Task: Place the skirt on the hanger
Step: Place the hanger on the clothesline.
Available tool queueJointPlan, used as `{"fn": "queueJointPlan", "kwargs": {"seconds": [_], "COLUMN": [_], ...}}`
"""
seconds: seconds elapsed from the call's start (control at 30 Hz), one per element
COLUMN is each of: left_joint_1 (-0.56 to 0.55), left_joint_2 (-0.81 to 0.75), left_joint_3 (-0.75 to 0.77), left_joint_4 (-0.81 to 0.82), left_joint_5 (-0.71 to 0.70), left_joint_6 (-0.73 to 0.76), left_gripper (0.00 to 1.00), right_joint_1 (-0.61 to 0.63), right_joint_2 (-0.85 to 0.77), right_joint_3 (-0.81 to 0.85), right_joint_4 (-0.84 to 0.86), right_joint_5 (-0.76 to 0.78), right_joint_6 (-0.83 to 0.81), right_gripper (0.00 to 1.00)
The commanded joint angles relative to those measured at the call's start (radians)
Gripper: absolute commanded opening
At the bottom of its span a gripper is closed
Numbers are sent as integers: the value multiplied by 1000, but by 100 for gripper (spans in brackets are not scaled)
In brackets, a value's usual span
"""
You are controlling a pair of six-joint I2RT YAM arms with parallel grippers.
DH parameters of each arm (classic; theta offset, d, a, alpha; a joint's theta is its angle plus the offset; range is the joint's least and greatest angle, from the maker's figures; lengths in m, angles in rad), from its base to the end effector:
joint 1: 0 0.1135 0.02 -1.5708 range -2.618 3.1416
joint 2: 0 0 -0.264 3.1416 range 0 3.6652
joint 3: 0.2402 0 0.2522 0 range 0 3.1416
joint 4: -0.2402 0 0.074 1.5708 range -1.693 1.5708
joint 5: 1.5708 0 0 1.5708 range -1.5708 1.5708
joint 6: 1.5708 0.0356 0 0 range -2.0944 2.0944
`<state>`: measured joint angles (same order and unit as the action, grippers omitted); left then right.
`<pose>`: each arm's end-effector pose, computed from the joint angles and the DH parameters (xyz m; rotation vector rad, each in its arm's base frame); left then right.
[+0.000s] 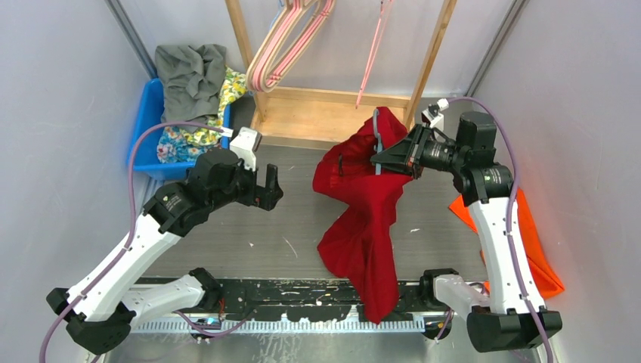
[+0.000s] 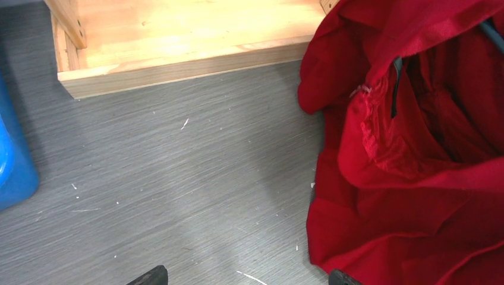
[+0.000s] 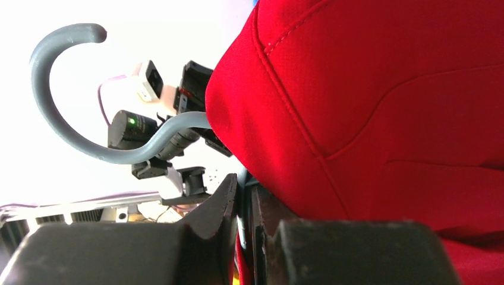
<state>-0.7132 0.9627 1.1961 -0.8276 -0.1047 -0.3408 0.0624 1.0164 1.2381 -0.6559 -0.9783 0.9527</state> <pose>0.1418 -0.1177 0.3840 0.3475 2.1756 -0.4886 0.1897 0.0414 0.4109 0.2544 2.1552 1.5936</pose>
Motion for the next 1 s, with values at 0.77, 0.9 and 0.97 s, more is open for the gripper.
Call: {"fn": "queueJointPlan", "kwargs": {"seconds": [0.77, 0.9, 0.97], "left_joint_1": [2, 3, 2], "left_joint_2": [5, 9, 14], "left_joint_3": [-60, -58, -55], "left_joint_4": [44, 34, 28], "left_joint_5": [37, 35, 35], "left_joint_6": [-19, -17, -17], "left_gripper": [100, 100, 100], "right_joint_1": [-140, -153, -168], "right_joint_2": [290, 345, 373], "right_joint_3": [438, 492, 509], "right_joint_4": [424, 505, 581], "right_joint_5": [-133, -143, -151], "right_joint_6": [221, 283, 337], "right_gripper": [1, 1, 1]}}
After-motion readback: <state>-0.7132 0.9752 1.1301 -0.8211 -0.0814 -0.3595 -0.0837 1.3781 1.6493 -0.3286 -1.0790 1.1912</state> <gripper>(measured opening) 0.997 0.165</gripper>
